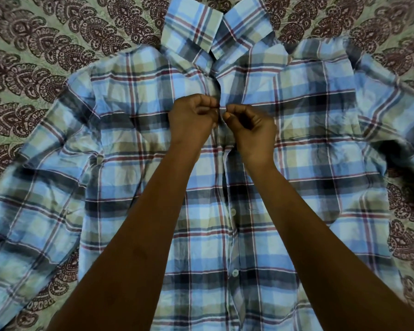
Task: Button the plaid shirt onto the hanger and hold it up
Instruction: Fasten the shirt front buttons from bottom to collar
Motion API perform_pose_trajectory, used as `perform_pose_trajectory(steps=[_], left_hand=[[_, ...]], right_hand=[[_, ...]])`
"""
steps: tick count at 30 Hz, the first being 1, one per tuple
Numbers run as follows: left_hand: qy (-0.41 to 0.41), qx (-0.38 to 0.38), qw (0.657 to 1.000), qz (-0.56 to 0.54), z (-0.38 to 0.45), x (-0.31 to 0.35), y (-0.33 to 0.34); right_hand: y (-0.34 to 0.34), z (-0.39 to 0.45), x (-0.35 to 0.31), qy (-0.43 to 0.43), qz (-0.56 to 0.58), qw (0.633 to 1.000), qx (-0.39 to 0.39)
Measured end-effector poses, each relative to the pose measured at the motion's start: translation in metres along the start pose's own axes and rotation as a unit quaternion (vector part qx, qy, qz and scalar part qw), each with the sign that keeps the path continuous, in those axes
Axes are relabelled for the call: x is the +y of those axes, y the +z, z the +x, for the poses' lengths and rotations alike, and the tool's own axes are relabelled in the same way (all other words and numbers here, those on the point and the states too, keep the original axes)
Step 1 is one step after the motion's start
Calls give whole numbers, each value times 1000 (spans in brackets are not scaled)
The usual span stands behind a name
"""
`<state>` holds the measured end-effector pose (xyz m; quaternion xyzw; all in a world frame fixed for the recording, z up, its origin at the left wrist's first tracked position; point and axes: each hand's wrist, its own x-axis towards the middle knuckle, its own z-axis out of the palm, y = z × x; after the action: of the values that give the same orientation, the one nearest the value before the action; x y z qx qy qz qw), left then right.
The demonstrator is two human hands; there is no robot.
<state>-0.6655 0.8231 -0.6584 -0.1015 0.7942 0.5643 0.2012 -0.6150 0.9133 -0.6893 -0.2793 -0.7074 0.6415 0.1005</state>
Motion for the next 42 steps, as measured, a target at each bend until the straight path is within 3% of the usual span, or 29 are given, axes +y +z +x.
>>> perform_pose_trajectory(steps=[3,7,11,20,26,33,36,42], left_hand=[[8,27,999,32,0,1,3],[-21,19,999,-32,-4,1,4],[-30,57,995,-71,-5,-2,7],[-82,60,987,-120,5,-7,8],[19,70,997,-5,0,-9,9],[111,87,985,105,2,-3,6],[101,75,983,130,11,1,-1],[140,107,973,149,35,21,-17]], right_hand=[[2,-1,-1,-24,-62,998,9],[6,-5,-4,-76,-154,985,32],[12,-14,-4,-109,-164,979,55],[17,-12,-6,-113,-151,980,66],[3,4,-16,-43,-175,984,8],[-6,28,-22,29,-172,982,-73],[-9,38,-34,11,-239,965,-105],[7,52,-61,-158,-429,885,-91]])
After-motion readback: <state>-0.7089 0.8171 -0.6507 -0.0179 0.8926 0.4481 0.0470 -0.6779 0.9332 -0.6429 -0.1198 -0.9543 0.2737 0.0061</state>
